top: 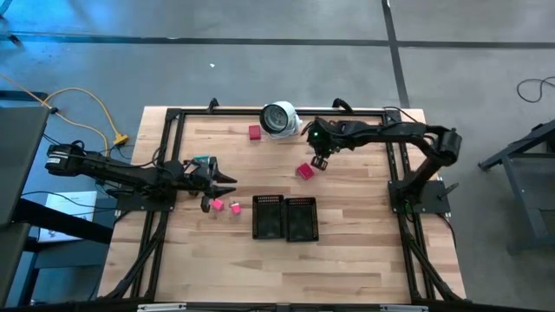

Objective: Pick & Place Office items
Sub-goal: Put the blue digital clock into the left black bin

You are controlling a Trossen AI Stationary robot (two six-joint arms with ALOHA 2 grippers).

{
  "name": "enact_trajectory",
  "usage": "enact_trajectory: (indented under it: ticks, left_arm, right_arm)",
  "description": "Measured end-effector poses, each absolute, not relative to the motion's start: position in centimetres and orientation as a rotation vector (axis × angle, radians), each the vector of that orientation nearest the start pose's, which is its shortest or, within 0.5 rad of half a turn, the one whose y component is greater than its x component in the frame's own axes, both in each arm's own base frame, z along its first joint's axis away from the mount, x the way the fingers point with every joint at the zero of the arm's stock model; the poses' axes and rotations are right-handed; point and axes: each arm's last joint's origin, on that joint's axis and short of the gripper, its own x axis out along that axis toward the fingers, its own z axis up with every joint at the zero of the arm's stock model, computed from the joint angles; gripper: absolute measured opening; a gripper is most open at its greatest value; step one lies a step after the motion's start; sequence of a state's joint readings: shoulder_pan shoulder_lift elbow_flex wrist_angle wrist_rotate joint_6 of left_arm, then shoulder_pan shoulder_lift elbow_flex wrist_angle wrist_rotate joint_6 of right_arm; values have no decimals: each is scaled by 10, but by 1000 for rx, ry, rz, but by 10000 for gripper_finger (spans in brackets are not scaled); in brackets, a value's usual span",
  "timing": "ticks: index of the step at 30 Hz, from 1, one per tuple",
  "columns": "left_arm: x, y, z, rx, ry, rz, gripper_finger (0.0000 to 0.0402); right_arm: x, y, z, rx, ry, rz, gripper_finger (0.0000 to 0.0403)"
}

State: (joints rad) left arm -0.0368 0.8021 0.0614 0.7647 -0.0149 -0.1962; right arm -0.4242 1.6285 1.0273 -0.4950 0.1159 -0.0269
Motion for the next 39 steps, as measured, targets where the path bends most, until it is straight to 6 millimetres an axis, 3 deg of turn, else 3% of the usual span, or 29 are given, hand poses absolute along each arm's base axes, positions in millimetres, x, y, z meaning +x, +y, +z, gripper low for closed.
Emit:
enact_trajectory:
  ticks: [8,14,22,29,39]
  left_arm:
    - [154,-4,174,-163,-25,27,122]
    - [155,-3,175,-165,-27,46,122]
    - [175,-6,189,-189,133,49,122]
    - [206,-20,210,-170,309,-39,122]
    - [256,-40,229,-142,390,-90,122]
  right_arm:
    - [296,-101,250,236,712,-190,32]
    - [310,-63,264,230,595,-33,32]
    - [338,-17,252,210,528,51,32]
    - [354,5,230,227,548,51,32]
    - [364,40,223,202,472,103,32]
